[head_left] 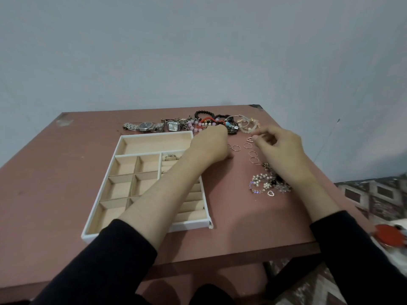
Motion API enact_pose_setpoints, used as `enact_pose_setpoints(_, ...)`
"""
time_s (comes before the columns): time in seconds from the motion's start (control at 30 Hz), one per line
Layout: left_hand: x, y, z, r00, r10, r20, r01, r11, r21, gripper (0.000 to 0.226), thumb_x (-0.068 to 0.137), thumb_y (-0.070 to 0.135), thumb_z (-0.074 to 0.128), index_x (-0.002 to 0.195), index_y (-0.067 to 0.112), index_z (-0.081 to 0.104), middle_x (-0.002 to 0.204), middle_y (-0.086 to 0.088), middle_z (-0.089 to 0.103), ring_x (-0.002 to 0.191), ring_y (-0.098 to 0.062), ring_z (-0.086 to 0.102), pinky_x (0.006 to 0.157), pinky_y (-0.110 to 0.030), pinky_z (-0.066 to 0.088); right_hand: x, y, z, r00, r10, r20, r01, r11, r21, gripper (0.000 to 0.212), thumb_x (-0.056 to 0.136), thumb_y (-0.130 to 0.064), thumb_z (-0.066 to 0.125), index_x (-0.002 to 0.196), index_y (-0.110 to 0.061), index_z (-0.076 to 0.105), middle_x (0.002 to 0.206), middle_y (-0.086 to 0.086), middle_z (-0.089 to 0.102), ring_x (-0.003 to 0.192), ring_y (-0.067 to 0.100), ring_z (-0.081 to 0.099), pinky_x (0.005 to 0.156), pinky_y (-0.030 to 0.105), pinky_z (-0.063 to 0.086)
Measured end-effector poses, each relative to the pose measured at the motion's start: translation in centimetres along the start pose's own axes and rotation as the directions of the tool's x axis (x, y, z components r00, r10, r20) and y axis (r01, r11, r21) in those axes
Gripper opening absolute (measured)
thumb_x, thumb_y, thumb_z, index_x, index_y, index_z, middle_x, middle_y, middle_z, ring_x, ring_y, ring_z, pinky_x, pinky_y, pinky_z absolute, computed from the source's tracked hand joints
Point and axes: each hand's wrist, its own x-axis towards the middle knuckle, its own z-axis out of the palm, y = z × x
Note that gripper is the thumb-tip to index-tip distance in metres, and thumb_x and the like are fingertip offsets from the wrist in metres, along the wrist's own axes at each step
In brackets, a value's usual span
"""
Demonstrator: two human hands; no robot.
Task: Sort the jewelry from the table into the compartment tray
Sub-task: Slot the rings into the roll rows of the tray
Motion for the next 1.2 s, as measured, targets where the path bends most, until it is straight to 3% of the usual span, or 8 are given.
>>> enact_pose_setpoints(0.13, 0.1, -0.2, -0.1, 0.997, -0.052, 0.063, 0.057, 0.994, -0.089, 0.036, 0.078, 0.028, 0.072, 0.103, 0.004, 0.067, 0.104, -0.014, 0.067, 0.102, -0.027, 0.06, 0.092, -0.037, 0.044, -0.1, 0.1, -0.4, 1.0, 0.004, 0.003, -0.004, 0.998, -0.058, 0.008, 0.083, -0.019, 0.062, 0.086, -0.025, 0.068, 0.067, -0.009, 0.059, 0.065, 0.007, 0.054, 0.068, 0.024, 0.043)
enact_pose_setpoints(0.23, -0.4, 0.0, -0.2, 0.997, -0.057, 0.048, 0.064, 0.989, -0.137, 0.029, 0.077, 0.026, 0.073, 0.098, 0.006, 0.069, 0.102, -0.012, 0.069, 0.102, -0.023, 0.061, 0.101, -0.038, 0.033, -0.3, 0.8, -0.7, 0.994, 0.042, 0.102, -0.023, 0.982, -0.186, 0.003, 0.079, -0.026, 0.067, 0.081, -0.026, 0.065, 0.068, -0.006, 0.06, 0.082, 0.022, 0.059, 0.078, 0.034, 0.046)
enact_pose_setpoints(0.33, -1.0, -0.1, -0.1, 0.999, -0.045, 0.011, 0.047, 0.979, -0.196, 0.02, 0.078, 0.021, 0.073, 0.093, 0.008, 0.069, 0.099, -0.012, 0.07, 0.099, -0.021, 0.063, 0.098, -0.033, 0.034, -0.8, 1.0, -1.0, 0.982, 0.076, 0.173, -0.016, 0.945, -0.326, 0.018, 0.073, -0.045, 0.069, 0.069, -0.029, 0.06, 0.073, -0.008, 0.061, 0.097, 0.025, 0.052, 0.087, 0.038, 0.041)
enact_pose_setpoints(0.43, -1.3, -0.1, 0.0, 0.999, -0.047, -0.007, 0.045, 0.976, -0.212, 0.021, 0.077, 0.021, 0.073, 0.093, 0.007, 0.068, 0.099, -0.013, 0.07, 0.098, -0.022, 0.063, 0.097, -0.032, 0.036, -1.1, 0.7, -1.1, 0.978, 0.115, 0.172, -0.031, 0.904, -0.427, 0.027, 0.068, -0.056, 0.069, 0.073, -0.03, 0.064, 0.09, -0.003, 0.061, 0.105, 0.021, 0.047, 0.095, 0.044, 0.038)
enact_pose_setpoints(0.8, -1.2, -0.1, -0.1, 0.999, -0.037, 0.002, 0.037, 0.977, -0.212, 0.019, 0.079, 0.021, 0.072, 0.092, 0.009, 0.066, 0.101, -0.012, 0.07, 0.1, -0.021, 0.063, 0.102, -0.037, 0.029, -1.0, 0.2, -1.1, 0.977, 0.097, 0.192, -0.015, 0.922, -0.387, 0.016, 0.072, -0.048, 0.073, 0.076, -0.033, 0.069, 0.07, -0.019, 0.05, 0.105, 0.019, 0.046, 0.094, 0.042, 0.036)
enact_pose_setpoints(0.97, -1.1, -0.3, 0.2, 1.0, -0.02, -0.023, 0.015, 0.978, -0.21, 0.022, 0.076, 0.021, 0.074, 0.09, 0.008, 0.064, 0.098, -0.012, 0.069, 0.097, -0.023, 0.063, 0.096, -0.036, 0.038, -0.9, 0.2, -1.0, 0.974, 0.085, 0.21, -0.003, 0.932, -0.362, 0.017, 0.073, -0.045, 0.073, 0.066, -0.036, 0.06, 0.068, -0.019, 0.055, 0.102, 0.016, 0.047, 0.091, 0.039, 0.034)
enact_pose_setpoints(1.03, -1.1, -0.4, 0.2, 0.999, -0.009, -0.048, -0.003, 0.972, -0.236, 0.023, 0.074, 0.02, 0.076, 0.089, 0.008, 0.065, 0.095, -0.01, 0.069, 0.092, -0.022, 0.063, 0.079, -0.029, 0.044, -1.0, 0.0, -1.0, 0.977, 0.064, 0.205, 0.013, 0.936, -0.352, 0.02, 0.073, -0.043, 0.073, 0.064, -0.037, 0.056, 0.071, -0.018, 0.056, 0.098, 0.011, 0.042, 0.084, 0.034, 0.027)
enact_pose_setpoints(1.2, -1.5, -0.6, -1.5, 0.993, 0.044, -0.11, -0.073, 0.96, -0.27, 0.019, 0.071, 0.022, 0.079, 0.082, 0.011, 0.068, 0.061, 0.009, 0.054, 0.056, 0.0, 0.047, 0.049, -0.015, 0.032, -1.3, -0.5, -0.9, 0.976, -0.032, 0.216, 0.106, 0.935, -0.34, 0.017, 0.077, -0.034, 0.072, 0.066, -0.033, 0.059, 0.07, -0.014, 0.059, 0.089, 0.008, 0.042, 0.08, 0.03, 0.021)
